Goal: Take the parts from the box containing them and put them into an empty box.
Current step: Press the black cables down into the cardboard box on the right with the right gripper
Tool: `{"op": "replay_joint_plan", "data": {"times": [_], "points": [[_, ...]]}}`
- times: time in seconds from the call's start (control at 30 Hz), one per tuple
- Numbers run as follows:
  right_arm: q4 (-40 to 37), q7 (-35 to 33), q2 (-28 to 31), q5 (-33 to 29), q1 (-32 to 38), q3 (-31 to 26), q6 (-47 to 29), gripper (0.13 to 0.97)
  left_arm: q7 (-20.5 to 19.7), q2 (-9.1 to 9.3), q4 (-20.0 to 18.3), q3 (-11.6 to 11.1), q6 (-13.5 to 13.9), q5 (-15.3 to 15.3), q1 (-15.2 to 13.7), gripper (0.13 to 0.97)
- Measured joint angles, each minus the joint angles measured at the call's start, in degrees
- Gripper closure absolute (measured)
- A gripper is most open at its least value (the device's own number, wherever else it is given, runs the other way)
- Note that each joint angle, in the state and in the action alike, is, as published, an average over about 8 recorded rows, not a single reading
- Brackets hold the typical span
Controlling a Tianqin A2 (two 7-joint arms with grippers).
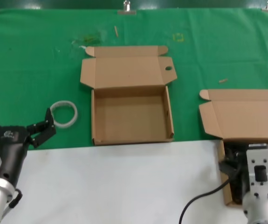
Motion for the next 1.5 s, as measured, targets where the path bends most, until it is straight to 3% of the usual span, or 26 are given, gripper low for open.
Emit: {"op": "replay_joint_plan", "data": {"times": [0.37, 0.73, 1.03, 1.5], "points": [[1.4, -30.4, 0.0, 2.8, 4.1, 1.4, 17.3, 0.129, 0.0, 0.0, 0.0, 0.0, 0.0, 0.0, 0.0, 0.132], [-1.7, -55.9, 0.0, 10.9, 7.8, 8.0, 16.5, 0.129, 0.0, 0.0, 0.0, 0.0, 0.0, 0.0, 0.0, 0.132], [-7.6, -62.8, -0.1, 16.7, 9.4, 11.9, 10.0, 0.129, 0.0, 0.0, 0.0, 0.0, 0.0, 0.0, 0.0, 0.132], [-12.6, -64.6, -0.1, 18.3, 10.3, 14.1, 3.8, 0.14, 0.0, 0.0, 0.0, 0.0, 0.0, 0.0, 0.0, 0.132]]}}
